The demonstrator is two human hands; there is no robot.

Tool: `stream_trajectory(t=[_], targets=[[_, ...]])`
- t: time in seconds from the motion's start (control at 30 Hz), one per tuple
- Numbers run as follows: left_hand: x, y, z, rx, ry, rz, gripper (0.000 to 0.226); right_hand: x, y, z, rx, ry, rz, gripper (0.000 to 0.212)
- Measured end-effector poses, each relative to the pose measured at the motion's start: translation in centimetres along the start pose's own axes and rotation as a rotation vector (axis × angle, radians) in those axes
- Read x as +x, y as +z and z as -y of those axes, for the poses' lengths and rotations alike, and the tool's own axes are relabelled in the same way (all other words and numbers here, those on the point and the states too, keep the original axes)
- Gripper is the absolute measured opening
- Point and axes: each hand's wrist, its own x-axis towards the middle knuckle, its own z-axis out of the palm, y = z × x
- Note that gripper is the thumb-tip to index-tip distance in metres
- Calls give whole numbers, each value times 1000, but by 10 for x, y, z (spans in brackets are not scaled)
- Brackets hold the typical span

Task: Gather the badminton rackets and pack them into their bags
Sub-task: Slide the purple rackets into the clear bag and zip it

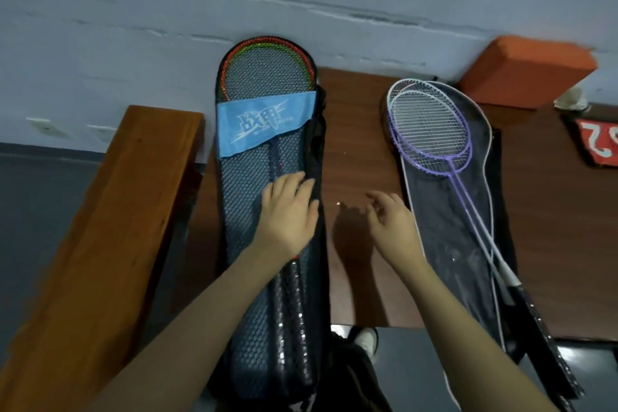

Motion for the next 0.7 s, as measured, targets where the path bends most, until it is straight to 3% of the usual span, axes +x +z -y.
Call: stream_trajectory(t=[0.17,0.27,0.37,0.53,0.7], targets=[[26,49,-78,-45,-22,101,43,27,-48,-79,-19,93,-43,30],[37,82,-124,-120,-72,101,55,36,-77,-134,-54,136,-67,30],[45,113,-161,-187,-153,124,39,36,-98,-177,-117,165,-65,37],[55,150,-200,-319,-311,180,48,47,-109,-221,-175,77,49,43],[66,158,-206,-227,-321,224,59,56,-105,-231,-108,-16,67,42]])
